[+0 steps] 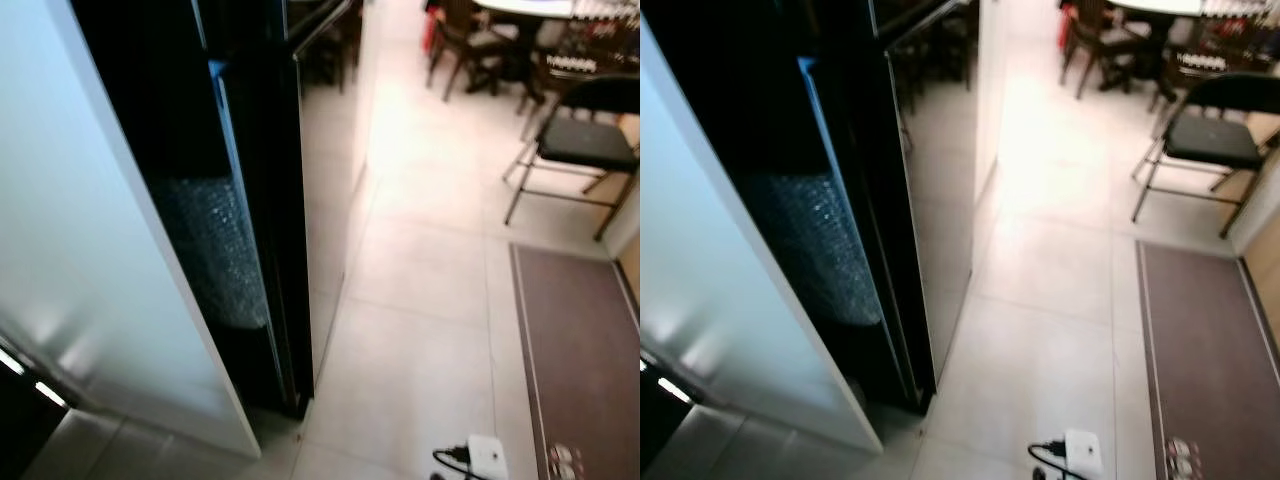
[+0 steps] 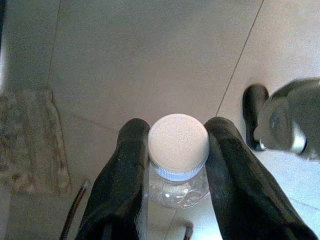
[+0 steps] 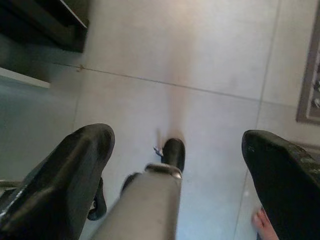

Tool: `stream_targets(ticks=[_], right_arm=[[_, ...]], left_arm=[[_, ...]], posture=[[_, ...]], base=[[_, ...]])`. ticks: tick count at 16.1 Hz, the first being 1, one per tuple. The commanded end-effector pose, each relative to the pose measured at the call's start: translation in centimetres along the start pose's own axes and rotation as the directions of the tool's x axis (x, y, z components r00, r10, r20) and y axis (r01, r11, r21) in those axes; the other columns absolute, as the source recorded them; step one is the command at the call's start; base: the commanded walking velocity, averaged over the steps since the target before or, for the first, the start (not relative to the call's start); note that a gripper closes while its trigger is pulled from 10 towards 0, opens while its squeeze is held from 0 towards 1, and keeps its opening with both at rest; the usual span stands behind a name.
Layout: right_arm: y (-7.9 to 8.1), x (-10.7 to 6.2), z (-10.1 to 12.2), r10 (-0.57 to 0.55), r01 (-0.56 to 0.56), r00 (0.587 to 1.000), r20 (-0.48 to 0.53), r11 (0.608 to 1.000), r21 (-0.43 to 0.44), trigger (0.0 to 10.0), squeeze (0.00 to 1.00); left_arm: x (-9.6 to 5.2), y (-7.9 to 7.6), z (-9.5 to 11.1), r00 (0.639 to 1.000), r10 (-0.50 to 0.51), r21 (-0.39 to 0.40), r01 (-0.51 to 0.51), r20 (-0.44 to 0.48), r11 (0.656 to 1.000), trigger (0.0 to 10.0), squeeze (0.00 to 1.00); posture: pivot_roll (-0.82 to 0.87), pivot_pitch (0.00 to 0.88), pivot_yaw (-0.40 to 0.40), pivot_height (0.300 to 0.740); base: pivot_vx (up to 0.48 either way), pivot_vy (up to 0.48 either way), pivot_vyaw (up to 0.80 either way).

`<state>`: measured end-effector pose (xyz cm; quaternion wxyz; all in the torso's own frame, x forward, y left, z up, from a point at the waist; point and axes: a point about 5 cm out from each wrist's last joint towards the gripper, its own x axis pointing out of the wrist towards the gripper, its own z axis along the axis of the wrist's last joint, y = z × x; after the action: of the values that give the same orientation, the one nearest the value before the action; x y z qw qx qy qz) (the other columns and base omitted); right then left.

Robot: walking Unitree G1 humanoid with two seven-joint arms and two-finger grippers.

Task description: Restocking fridge

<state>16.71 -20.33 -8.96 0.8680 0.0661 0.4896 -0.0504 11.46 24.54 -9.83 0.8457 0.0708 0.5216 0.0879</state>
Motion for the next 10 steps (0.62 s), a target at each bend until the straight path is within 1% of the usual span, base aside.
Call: stream_targets(ticks=[1, 10], right_arm=[[-0.06, 0.01, 0.05, -0.007, 0.007, 1.000, 0.000, 1.000, 0.011, 10.0, 0.00], [-0.15, 0.02, 0.27, -0.009, 0.009, 1.000, 0.004, 1.000, 0.007, 10.0, 0.00]], left_arm=[[-0.04, 0.02, -0.28, 1.000, -0.003, -0.011, 0.002, -0.013, 1.000, 10.0, 0.00], [-0.01, -0.07, -0.18, 1.000, -0.007, -0.021, 0.006, -0.012, 1.000, 10.0, 0.00]], posture=[[0.05, 0.000, 0.009, 0.740], [0.05, 0.000, 0.000, 0.740]], base=[[0.000, 0.247, 0.00], [0.000, 0.249, 0.00]])
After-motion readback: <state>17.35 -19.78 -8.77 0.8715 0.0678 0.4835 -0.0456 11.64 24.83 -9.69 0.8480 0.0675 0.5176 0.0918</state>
